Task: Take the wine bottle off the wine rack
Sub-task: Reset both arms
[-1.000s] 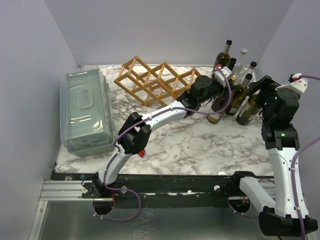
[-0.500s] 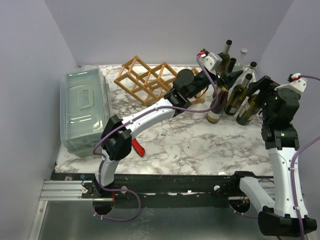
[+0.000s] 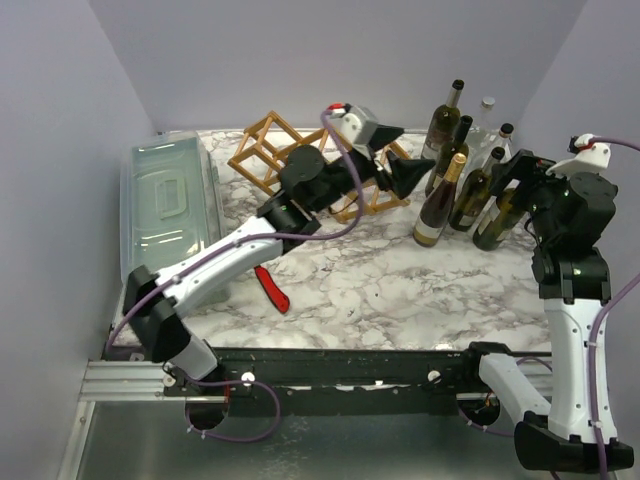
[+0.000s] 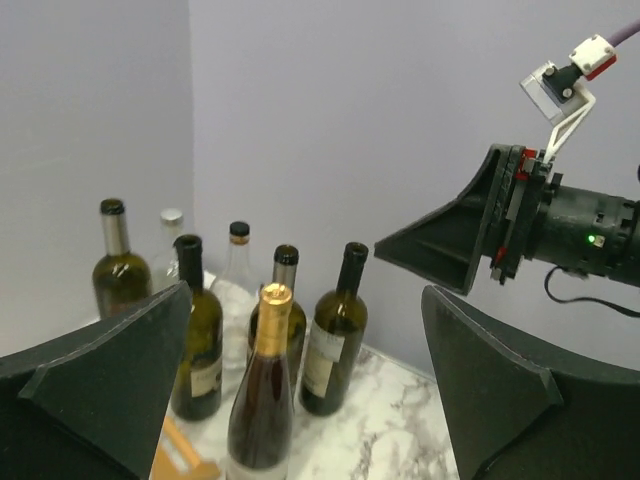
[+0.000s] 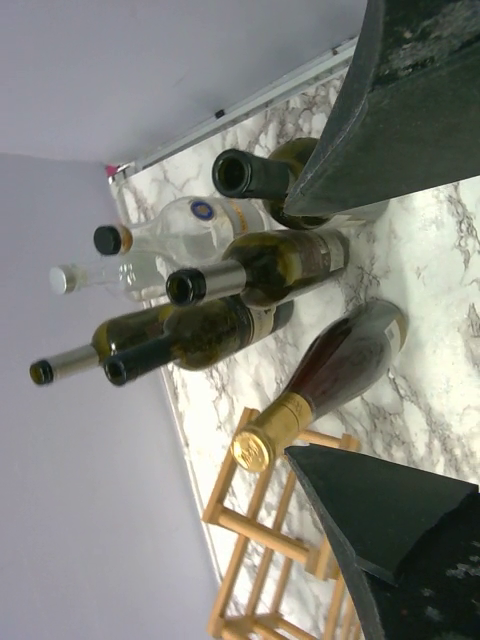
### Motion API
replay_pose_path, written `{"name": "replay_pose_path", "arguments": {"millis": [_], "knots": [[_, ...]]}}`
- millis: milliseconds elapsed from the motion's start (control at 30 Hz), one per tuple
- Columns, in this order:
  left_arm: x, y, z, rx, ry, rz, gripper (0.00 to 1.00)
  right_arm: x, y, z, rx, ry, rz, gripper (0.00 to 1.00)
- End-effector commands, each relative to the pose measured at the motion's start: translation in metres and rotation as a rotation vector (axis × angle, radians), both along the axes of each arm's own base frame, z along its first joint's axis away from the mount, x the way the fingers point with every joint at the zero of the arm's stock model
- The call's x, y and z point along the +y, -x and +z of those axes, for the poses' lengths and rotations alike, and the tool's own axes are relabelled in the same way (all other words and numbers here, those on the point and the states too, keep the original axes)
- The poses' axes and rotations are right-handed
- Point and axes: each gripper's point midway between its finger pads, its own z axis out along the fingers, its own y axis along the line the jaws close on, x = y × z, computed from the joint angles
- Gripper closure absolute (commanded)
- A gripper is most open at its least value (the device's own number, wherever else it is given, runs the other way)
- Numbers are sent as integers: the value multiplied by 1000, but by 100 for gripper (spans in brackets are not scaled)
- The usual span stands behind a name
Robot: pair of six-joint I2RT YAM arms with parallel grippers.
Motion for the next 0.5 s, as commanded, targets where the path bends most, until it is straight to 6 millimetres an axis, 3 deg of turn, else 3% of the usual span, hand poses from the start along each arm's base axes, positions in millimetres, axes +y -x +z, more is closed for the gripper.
{"name": "replay_pose_path", "arguments": {"millis": [0,267,467], "knots": [[53,29,-7,159,-64,-24,1,24,11,4,29,54,159,1],[138,57,-61,289,-207,115,1,28,19,9,28,-34,147,1],[178,73,-74,330,-252,187,1,35,23,4,44,-39,196,1]]}}
